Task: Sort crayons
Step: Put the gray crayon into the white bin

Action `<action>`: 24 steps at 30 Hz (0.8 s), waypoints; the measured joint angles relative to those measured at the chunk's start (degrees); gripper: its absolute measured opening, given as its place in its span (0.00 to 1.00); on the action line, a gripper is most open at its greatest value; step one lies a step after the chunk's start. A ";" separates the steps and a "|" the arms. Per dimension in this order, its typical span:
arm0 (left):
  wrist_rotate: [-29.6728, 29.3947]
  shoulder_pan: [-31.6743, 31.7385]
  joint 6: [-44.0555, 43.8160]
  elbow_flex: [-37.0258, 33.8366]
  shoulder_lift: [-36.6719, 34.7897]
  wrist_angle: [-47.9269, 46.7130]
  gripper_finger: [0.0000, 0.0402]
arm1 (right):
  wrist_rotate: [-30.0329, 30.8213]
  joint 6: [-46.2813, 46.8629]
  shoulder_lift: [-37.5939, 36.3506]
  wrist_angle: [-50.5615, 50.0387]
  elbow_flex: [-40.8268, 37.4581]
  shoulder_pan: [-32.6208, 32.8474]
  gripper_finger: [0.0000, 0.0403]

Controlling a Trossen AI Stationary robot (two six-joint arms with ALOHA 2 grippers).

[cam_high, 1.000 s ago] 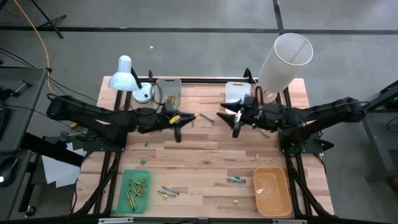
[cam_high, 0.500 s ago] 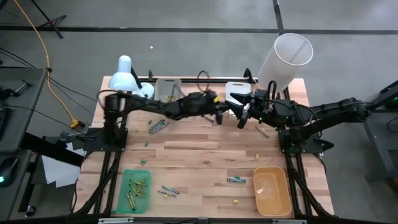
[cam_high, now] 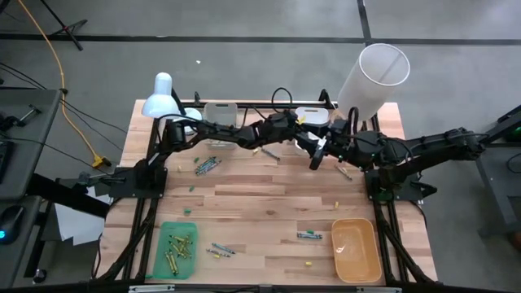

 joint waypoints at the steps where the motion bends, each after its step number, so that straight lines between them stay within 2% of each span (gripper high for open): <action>1: -0.04 0.17 -0.16 -0.01 0.00 -1.34 0.05 | 0.02 0.02 0.02 -0.80 0.00 0.00 0.55; 9: -0.19 0.28 -0.20 -0.04 0.02 -6.79 0.11 | -0.04 -0.57 0.02 -2.70 0.00 -0.32 0.55; 14: 0.61 0.46 -0.47 -0.04 0.02 -7.41 0.20 | -0.09 -1.56 0.02 -2.78 0.00 -1.49 0.55; 19: 3.90 1.36 -2.97 0.14 -0.31 -7.58 0.34 | -0.09 -1.58 0.02 -2.77 0.00 -2.62 0.55; 24: 10.13 3.74 -3.08 0.25 -5.07 -7.65 0.43 | -0.09 -2.18 0.00 -2.92 -0.02 -2.95 0.55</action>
